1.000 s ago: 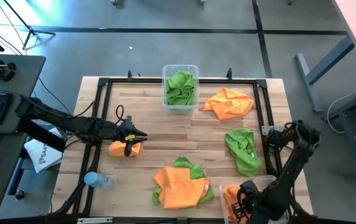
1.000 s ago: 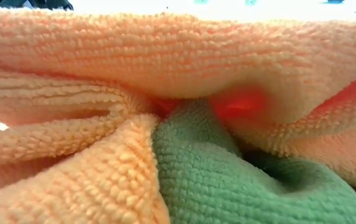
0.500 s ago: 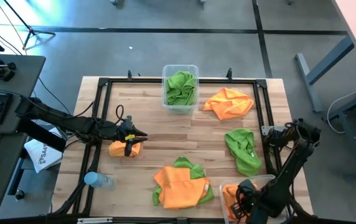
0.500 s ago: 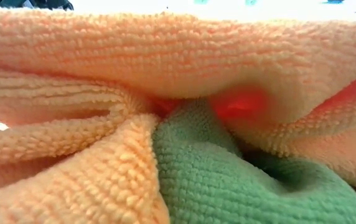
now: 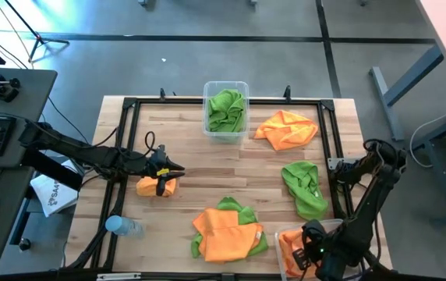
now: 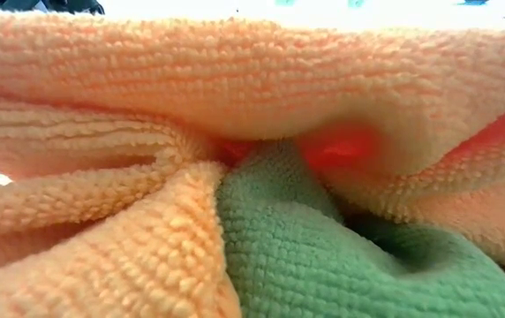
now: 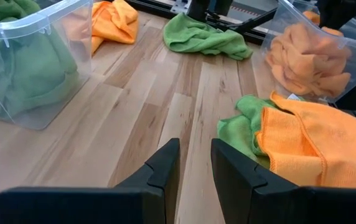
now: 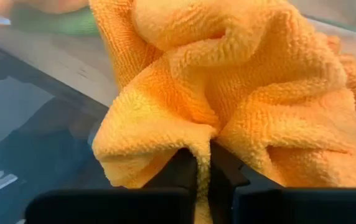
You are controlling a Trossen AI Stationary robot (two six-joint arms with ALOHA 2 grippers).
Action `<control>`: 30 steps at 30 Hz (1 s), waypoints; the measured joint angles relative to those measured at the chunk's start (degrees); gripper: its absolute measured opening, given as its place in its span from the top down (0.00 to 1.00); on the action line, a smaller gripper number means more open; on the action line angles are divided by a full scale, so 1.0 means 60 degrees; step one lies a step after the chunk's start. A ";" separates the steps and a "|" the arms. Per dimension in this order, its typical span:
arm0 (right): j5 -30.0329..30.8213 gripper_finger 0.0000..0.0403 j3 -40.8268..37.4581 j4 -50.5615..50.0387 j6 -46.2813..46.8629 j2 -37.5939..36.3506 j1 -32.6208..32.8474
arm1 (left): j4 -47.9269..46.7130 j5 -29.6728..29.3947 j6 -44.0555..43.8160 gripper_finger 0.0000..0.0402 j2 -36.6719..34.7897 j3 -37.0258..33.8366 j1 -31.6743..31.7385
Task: Sort microfiber towel by color & place in baskets
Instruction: Put the orange microfiber towel into the bottom transparent bin
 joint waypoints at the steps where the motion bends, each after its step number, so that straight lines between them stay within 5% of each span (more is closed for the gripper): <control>1: 0.0004 0.93 0.0000 -0.0023 0.0003 -0.0033 -0.0003 | 0.0004 0.0000 0.0000 0.80 0.0000 0.0001 0.0001; 11: -0.0728 0.68 0.0000 -0.0749 0.0339 -0.0217 -0.0072 | 0.0007 -0.0007 0.0007 0.80 0.0000 -0.0001 -0.0001; 30: 0.0505 0.72 0.0004 -0.1135 -0.0249 -0.2418 0.0023 | 0.0233 -0.0022 -0.0095 0.80 0.0000 -0.0001 -0.0003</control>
